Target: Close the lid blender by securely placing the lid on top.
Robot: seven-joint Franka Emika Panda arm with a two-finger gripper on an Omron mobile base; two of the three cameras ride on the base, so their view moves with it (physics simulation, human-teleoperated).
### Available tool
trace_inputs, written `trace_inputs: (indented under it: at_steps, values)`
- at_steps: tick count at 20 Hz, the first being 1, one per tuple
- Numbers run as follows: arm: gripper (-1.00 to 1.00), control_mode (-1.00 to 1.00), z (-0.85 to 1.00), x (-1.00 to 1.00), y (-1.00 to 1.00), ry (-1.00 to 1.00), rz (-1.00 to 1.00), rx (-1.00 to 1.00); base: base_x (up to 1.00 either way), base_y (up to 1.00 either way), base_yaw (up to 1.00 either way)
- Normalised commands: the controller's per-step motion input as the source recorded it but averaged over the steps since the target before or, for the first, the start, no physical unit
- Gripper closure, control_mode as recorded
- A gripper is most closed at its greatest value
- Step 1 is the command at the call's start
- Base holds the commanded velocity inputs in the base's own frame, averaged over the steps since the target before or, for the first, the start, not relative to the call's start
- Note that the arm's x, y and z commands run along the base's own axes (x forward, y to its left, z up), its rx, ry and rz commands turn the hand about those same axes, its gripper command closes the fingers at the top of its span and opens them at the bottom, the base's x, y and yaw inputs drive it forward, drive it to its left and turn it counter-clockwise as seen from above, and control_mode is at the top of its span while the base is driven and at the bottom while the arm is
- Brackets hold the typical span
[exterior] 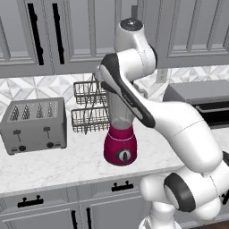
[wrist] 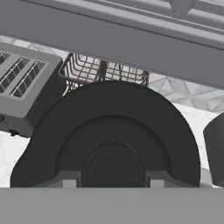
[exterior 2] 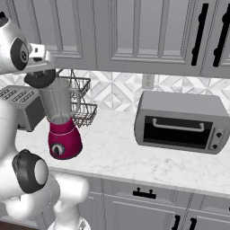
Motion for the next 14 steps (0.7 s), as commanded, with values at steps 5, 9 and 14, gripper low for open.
trace_inputs:
  at_steps: [5, 9, 14]
  values:
    - [1.0, -1.0, -0.08, 0.24, 0.02, 0.09, 0.0, 0.0, 0.0, 0.0, 0.0]
    - [1.0, -1.0, 0.0, 0.06, -0.01, 0.14, 0.0, 0.01, 0.0, 0.0, 0.0]
    - [1.0, -1.0, -0.06, 0.12, 0.0, 0.12, -0.01, -0.02, 0.0, 0.0, 0.0]
